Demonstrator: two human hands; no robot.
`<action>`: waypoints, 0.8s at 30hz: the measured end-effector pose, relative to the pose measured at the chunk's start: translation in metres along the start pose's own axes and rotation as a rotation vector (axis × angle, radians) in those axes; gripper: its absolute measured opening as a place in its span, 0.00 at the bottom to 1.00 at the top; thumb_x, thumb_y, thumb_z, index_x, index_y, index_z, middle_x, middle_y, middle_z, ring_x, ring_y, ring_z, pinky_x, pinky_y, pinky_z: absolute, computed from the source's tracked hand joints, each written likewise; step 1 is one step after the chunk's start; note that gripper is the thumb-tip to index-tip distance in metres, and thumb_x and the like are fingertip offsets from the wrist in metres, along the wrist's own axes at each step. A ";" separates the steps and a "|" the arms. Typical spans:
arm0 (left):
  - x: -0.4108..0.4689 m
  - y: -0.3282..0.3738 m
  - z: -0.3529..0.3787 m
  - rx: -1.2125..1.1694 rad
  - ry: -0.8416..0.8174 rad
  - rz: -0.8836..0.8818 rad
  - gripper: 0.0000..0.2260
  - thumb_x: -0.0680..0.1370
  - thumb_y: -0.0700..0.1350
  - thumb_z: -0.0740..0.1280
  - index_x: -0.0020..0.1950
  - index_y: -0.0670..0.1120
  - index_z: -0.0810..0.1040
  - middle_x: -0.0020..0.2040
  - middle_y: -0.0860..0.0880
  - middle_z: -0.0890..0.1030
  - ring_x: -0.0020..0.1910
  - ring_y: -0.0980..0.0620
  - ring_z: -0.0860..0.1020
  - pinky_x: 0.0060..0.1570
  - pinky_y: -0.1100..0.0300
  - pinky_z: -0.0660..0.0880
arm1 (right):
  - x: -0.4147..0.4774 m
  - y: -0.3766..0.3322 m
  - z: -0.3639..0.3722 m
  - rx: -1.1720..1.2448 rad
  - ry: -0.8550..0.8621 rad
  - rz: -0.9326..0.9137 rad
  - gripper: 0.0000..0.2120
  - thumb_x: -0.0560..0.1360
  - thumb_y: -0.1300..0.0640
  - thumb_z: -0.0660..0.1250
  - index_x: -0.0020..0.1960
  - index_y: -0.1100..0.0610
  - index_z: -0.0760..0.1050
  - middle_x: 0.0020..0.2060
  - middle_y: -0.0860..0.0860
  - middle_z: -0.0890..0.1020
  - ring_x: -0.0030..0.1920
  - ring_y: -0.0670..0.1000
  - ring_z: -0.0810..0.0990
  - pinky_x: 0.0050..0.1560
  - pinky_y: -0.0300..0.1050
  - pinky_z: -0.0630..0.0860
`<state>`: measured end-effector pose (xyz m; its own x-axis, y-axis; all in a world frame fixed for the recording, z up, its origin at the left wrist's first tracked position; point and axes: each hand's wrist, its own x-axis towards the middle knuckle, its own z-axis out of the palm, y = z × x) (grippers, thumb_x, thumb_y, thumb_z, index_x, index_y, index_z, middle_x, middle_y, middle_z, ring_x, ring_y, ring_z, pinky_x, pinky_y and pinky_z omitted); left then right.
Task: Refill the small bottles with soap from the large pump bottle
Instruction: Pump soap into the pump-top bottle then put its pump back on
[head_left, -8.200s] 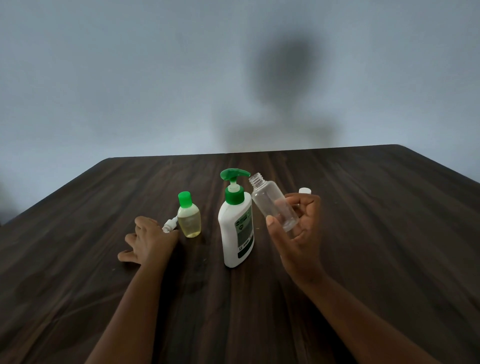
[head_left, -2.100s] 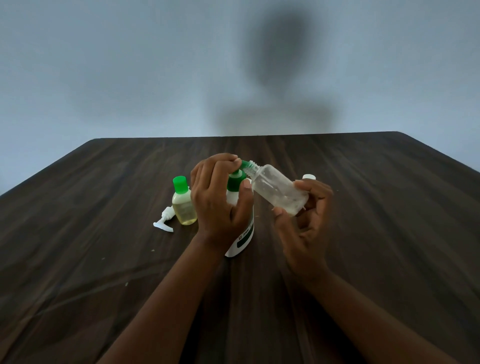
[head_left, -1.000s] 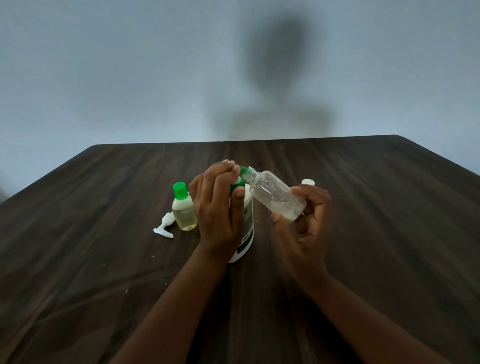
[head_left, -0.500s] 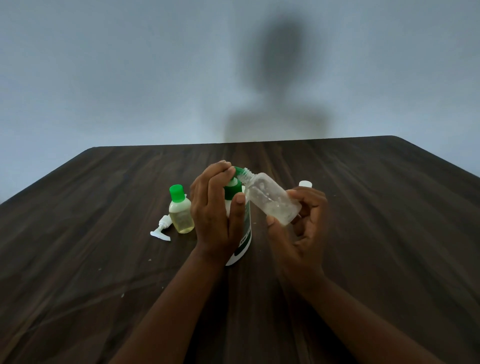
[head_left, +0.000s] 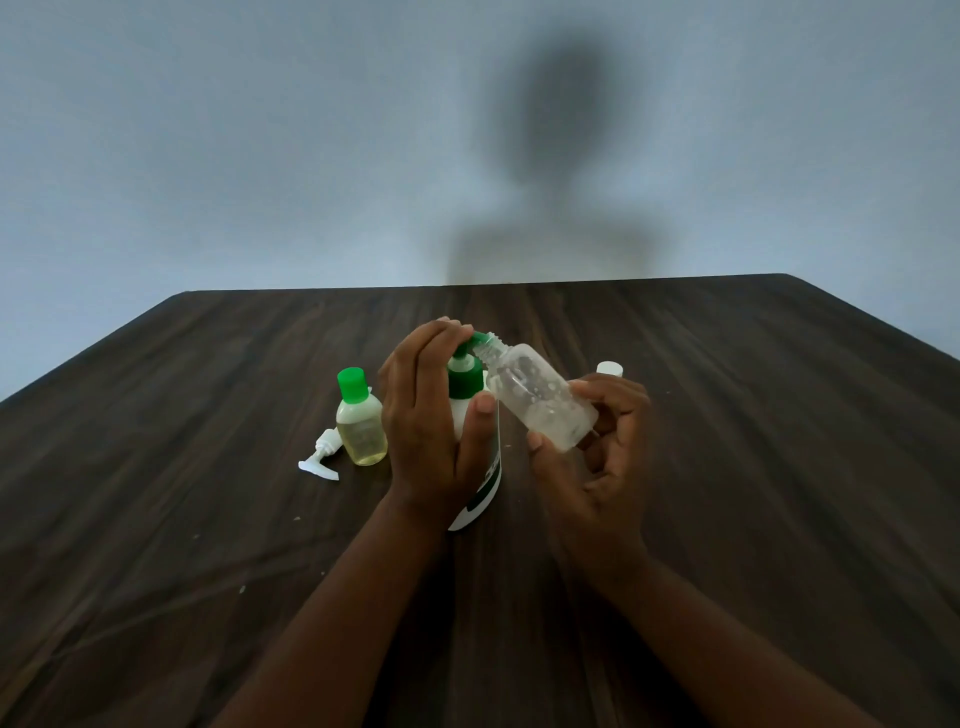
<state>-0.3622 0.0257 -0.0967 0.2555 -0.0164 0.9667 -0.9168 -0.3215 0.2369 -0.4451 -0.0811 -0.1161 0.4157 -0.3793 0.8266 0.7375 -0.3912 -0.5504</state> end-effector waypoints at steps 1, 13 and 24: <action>0.000 0.001 0.000 -0.001 0.003 -0.005 0.23 0.81 0.57 0.49 0.59 0.40 0.71 0.58 0.46 0.72 0.58 0.48 0.73 0.55 0.49 0.72 | 0.000 0.000 0.000 -0.004 0.008 0.001 0.18 0.70 0.60 0.68 0.56 0.58 0.68 0.52 0.51 0.71 0.52 0.42 0.74 0.50 0.34 0.74; 0.000 0.001 -0.001 -0.034 -0.052 0.003 0.24 0.81 0.58 0.50 0.63 0.40 0.69 0.64 0.45 0.69 0.66 0.51 0.68 0.65 0.58 0.67 | -0.001 -0.001 0.000 -0.026 0.006 -0.012 0.19 0.70 0.60 0.70 0.58 0.53 0.68 0.53 0.53 0.72 0.53 0.44 0.75 0.52 0.35 0.75; -0.002 0.002 0.001 -0.028 -0.080 0.010 0.26 0.81 0.60 0.49 0.67 0.40 0.66 0.66 0.45 0.67 0.70 0.47 0.66 0.68 0.56 0.65 | -0.001 -0.003 0.000 -0.046 0.001 -0.014 0.19 0.70 0.61 0.71 0.57 0.54 0.68 0.53 0.50 0.72 0.54 0.44 0.75 0.52 0.34 0.75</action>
<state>-0.3645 0.0244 -0.0982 0.2688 -0.0956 0.9584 -0.9275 -0.2941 0.2308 -0.4481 -0.0798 -0.1155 0.4045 -0.3743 0.8344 0.7180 -0.4351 -0.5433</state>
